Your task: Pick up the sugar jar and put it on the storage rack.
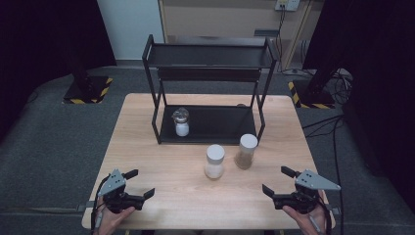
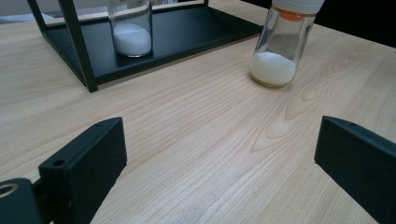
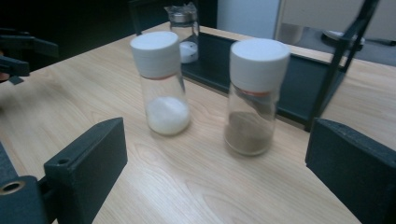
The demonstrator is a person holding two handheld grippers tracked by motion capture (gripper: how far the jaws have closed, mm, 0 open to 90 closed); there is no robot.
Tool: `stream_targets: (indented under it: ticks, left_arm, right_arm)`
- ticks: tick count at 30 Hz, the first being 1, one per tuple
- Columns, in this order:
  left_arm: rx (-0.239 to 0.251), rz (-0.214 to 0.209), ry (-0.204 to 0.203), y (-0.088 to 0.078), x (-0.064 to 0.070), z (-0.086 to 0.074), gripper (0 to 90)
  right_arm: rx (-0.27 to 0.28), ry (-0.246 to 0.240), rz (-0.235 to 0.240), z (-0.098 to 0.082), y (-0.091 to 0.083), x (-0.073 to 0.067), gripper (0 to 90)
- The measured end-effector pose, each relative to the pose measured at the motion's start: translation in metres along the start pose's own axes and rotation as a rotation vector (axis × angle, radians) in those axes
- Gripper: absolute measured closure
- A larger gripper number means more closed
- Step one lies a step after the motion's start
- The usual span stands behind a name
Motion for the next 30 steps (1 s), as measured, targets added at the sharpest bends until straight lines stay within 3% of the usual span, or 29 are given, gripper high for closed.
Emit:
stream_targets:
  ticks: [12, 21, 30]
  left_arm:
    - [-0.001, -0.004, 0.007, 0.0, 0.0, 0.0, 1.4]
    - [-0.005, -0.008, 0.011, 0.001, 0.001, 0.0, 1.4]
    - [-0.007, -0.01, 0.012, 0.002, 0.001, 0.0, 1.5]
  right_arm:
    - [-0.017, -0.016, 0.078, 0.02, 0.03, 0.0, 5.8]
    - [-0.034, -0.04, 0.113, 0.031, 0.048, -0.002, 5.9]
    - [-0.04, -0.034, 0.138, 0.037, 0.064, -0.003, 6.0]
Point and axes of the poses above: each handheld gripper's, and its own axes: y roughly forward along the jaws, z roughly out of its top, x roughly to its right, the point moved 7 cm from there along y, roughly forward along the jaws, and after that the axes turned 4 degrees about z, right-handed, at the moved point
